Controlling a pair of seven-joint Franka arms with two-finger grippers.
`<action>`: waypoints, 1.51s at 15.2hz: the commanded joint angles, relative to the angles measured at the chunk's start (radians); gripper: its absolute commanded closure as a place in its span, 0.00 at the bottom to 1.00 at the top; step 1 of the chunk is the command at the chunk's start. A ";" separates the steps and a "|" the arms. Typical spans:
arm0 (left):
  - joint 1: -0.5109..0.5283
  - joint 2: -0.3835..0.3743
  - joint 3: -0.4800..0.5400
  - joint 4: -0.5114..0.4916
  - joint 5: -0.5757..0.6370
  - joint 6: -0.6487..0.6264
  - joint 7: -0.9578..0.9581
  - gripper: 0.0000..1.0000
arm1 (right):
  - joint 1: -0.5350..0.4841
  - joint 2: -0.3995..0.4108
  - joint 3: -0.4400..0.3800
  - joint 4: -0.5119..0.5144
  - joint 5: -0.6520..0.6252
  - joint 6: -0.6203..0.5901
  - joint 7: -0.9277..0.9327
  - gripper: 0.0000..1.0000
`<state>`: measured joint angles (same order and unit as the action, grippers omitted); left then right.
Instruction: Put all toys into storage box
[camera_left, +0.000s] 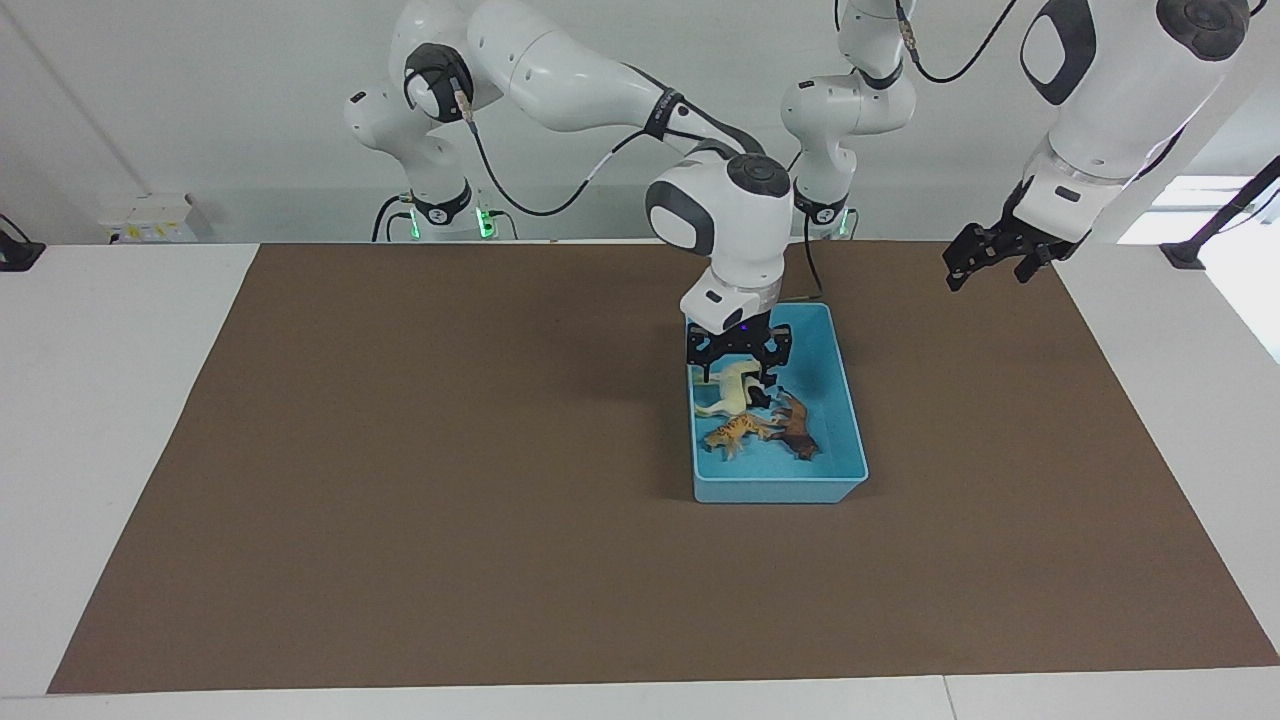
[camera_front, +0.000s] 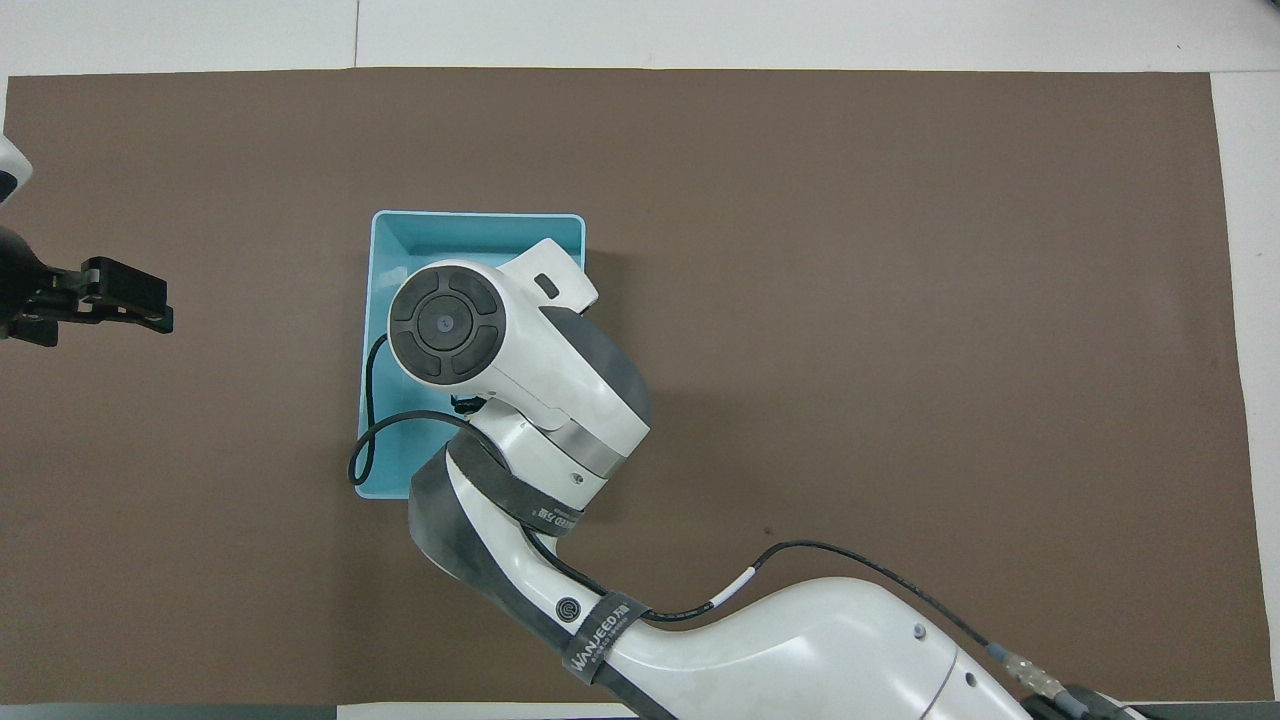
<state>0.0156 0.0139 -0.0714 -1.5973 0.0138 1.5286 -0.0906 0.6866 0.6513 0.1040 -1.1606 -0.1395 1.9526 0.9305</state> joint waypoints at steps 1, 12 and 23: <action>-0.003 -0.014 0.004 -0.016 -0.011 -0.007 0.018 0.00 | -0.100 -0.123 -0.013 -0.020 0.006 -0.030 -0.062 0.00; 0.012 -0.026 0.001 -0.027 -0.009 -0.004 0.011 0.00 | -0.597 -0.258 -0.010 -0.079 0.083 -0.254 -0.777 0.00; 0.014 -0.026 0.001 -0.027 -0.009 -0.004 0.009 0.00 | -0.629 -0.686 -0.133 -0.510 0.113 -0.319 -0.935 0.00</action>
<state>0.0191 0.0101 -0.0684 -1.6015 0.0138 1.5284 -0.0893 -0.0055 0.0547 0.0293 -1.5498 -0.0384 1.5927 0.0043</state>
